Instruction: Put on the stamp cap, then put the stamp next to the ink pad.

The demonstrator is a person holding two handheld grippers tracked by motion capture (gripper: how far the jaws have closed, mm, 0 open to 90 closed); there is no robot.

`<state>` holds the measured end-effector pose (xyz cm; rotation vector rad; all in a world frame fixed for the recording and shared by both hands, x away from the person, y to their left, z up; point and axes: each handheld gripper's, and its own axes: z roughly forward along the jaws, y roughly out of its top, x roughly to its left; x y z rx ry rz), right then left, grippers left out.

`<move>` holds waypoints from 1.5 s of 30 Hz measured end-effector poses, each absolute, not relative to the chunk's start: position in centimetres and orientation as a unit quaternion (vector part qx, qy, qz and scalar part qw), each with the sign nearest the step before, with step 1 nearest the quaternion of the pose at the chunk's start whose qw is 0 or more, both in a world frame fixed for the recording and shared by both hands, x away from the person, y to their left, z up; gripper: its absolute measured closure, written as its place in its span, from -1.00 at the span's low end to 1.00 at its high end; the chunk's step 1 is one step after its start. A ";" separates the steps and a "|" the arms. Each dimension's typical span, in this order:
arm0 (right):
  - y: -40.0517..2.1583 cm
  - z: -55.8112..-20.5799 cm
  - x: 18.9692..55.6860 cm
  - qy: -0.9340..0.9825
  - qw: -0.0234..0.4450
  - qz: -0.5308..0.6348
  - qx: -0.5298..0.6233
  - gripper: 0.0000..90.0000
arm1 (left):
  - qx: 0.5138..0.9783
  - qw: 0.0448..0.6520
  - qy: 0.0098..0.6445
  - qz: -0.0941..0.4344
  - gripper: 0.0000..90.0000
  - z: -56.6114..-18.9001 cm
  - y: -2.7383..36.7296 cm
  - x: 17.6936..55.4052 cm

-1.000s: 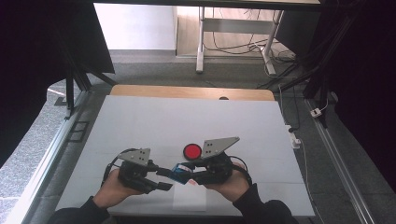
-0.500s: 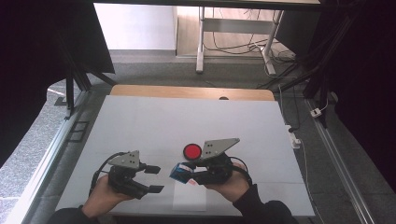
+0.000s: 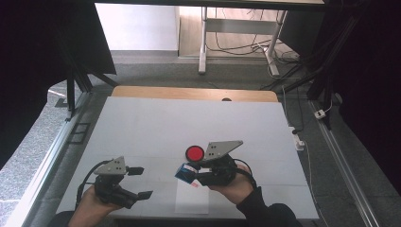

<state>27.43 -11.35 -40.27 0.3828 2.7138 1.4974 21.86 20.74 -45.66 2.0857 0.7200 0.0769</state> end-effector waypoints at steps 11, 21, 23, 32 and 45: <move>-11.6 -40.3 27.6 0.872 0.024 0.471 0.128 0.57 | 0.834 0.430 0.341 0.053 -0.90 -46.2 22.0 21.3; -12.0 -40.5 27.8 0.874 0.049 0.464 0.139 0.57 | 0.819 0.431 0.374 0.060 -0.98 -46.7 23.8 20.9; -12.2 -40.6 27.9 0.873 0.054 0.462 0.145 0.57 | 0.818 0.428 0.378 0.065 -0.98 -46.8 24.0 20.7; -13.1 -40.9 28.9 0.873 0.075 0.450 0.171 0.57 | 0.815 0.419 0.391 0.086 -1.00 -47.2 25.2 20.1; -14.6 -41.6 30.3 0.870 0.106 0.435 0.208 0.57 | 0.815 0.398 0.407 0.110 -1.00 -47.5 26.3 19.6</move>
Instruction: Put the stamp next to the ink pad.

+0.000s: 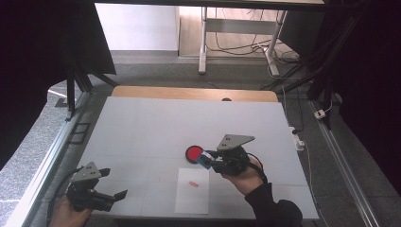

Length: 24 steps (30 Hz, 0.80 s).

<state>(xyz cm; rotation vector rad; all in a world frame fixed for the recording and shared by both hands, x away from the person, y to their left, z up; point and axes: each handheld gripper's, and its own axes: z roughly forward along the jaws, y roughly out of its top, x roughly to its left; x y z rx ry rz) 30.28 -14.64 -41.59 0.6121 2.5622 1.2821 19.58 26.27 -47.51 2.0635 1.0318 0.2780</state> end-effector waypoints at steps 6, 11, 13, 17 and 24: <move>-15.6 -41.9 31.1 0.867 0.121 0.427 0.228 0.57 | 0.817 0.389 0.410 0.112 -1.00 -47.5 26.3 19.5; -16.4 -42.0 31.6 0.864 0.135 0.419 0.245 0.57 | 0.817 0.386 0.414 0.108 -1.00 -47.5 26.3 19.5; -16.7 -42.1 31.9 0.864 0.144 0.411 0.251 0.57 | 0.818 0.384 0.414 0.106 -1.00 -47.6 26.3 19.5; -17.3 -42.5 32.4 0.862 0.153 0.406 0.264 0.57 | 0.822 0.379 0.410 0.110 -1.00 -47.5 26.1 19.4; -18.4 -43.0 33.4 0.856 0.164 0.397 0.288 0.57 | 0.819 0.382 0.417 0.105 -1.00 -47.6 26.2 19.5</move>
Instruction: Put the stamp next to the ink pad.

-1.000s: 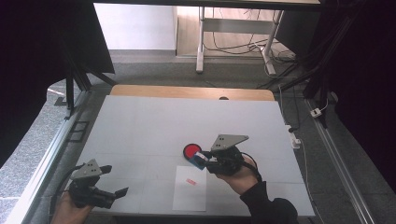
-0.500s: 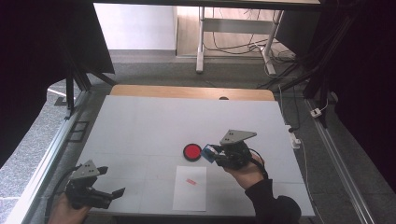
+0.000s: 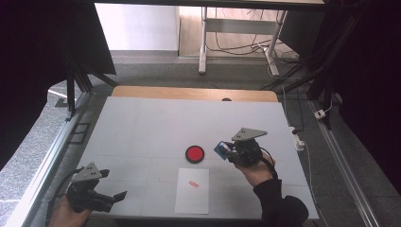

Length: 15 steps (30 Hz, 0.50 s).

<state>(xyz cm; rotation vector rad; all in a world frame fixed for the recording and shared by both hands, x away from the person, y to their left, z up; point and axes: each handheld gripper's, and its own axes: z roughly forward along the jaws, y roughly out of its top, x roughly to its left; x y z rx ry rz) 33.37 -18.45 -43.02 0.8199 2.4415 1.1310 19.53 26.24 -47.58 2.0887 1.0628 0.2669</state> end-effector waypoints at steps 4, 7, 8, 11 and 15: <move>-19.0 -43.5 33.9 0.855 0.171 0.387 0.301 0.57 | 0.818 0.382 0.417 0.102 -1.00 -47.6 26.3 19.6; -19.4 -43.8 34.3 0.853 0.176 0.382 0.309 0.57 | 0.818 0.384 0.417 0.101 -1.00 -47.6 26.4 19.6; -19.6 -43.9 34.4 0.853 0.177 0.381 0.311 0.57 | 0.817 0.385 0.417 0.100 -1.00 -47.6 26.4 19.6; -20.0 -44.2 34.7 0.851 0.179 0.376 0.321 0.57 | 0.816 0.387 0.419 0.099 -1.00 -47.6 26.4 19.6; -20.4 -44.6 35.2 0.851 0.185 0.368 0.327 0.57 | 0.815 0.388 0.419 0.098 -1.00 -47.6 26.5 19.6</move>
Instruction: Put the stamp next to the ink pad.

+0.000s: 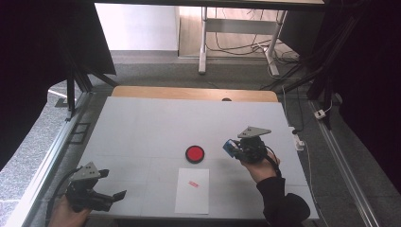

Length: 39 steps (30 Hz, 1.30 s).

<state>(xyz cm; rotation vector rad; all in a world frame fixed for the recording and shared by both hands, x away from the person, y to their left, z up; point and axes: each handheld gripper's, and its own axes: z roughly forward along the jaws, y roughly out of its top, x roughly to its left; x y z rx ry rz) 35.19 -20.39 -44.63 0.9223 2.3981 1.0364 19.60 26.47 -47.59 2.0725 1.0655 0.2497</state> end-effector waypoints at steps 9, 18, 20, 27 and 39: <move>-21.1 -45.8 36.0 0.853 0.191 0.346 0.340 0.57 | 0.815 0.388 0.419 0.097 -1.00 -47.6 26.5 19.6; -21.4 -46.6 36.3 0.858 0.188 0.333 0.343 0.57 | 0.815 0.389 0.418 0.095 -1.00 -47.6 26.5 19.6; -21.4 -46.9 36.3 0.859 0.185 0.331 0.344 0.57 | 0.815 0.389 0.418 0.096 -1.00 -47.6 26.5 19.6; -21.4 -47.5 36.6 0.863 0.178 0.321 0.346 0.57 | 0.815 0.390 0.418 0.094 -1.00 -47.6 26.5 19.7; -21.3 -48.5 36.9 0.871 0.164 0.306 0.348 0.57 | 0.816 0.389 0.418 0.093 -1.00 -47.6 26.5 19.7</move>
